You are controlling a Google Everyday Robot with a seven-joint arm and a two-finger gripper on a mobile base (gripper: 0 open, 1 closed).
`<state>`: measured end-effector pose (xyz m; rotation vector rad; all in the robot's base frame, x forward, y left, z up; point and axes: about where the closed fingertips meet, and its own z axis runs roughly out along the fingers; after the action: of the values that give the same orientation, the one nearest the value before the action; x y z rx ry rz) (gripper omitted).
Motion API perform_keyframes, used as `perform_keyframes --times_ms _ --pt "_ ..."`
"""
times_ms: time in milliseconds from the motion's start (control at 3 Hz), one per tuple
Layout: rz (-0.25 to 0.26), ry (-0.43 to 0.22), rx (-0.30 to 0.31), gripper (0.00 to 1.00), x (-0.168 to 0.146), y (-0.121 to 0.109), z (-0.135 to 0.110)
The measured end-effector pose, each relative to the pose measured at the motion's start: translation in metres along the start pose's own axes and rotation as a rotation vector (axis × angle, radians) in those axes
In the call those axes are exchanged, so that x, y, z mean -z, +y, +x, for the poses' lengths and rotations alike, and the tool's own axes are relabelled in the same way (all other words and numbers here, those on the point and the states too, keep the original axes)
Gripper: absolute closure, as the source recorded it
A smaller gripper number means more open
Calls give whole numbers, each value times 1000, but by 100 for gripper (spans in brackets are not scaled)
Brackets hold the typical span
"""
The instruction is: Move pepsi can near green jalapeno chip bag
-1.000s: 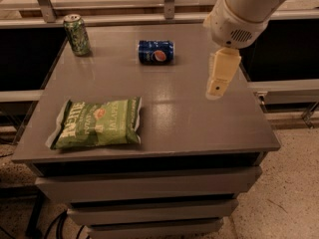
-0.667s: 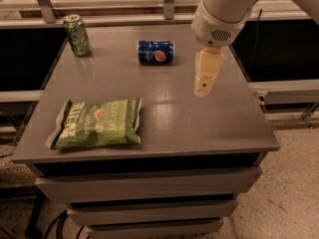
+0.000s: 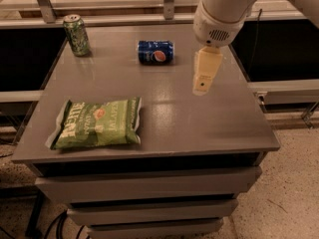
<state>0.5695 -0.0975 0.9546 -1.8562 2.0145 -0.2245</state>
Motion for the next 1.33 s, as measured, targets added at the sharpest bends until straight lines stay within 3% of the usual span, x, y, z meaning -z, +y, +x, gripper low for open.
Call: perform_keyframes --times_ms 333,667,1333 --pt "31 14 -29 0 -4 -17 -5" --pt "56 -11 -31 0 -14 -42 -20" --pt "58 -96 -20 0 -50 -84 -45"
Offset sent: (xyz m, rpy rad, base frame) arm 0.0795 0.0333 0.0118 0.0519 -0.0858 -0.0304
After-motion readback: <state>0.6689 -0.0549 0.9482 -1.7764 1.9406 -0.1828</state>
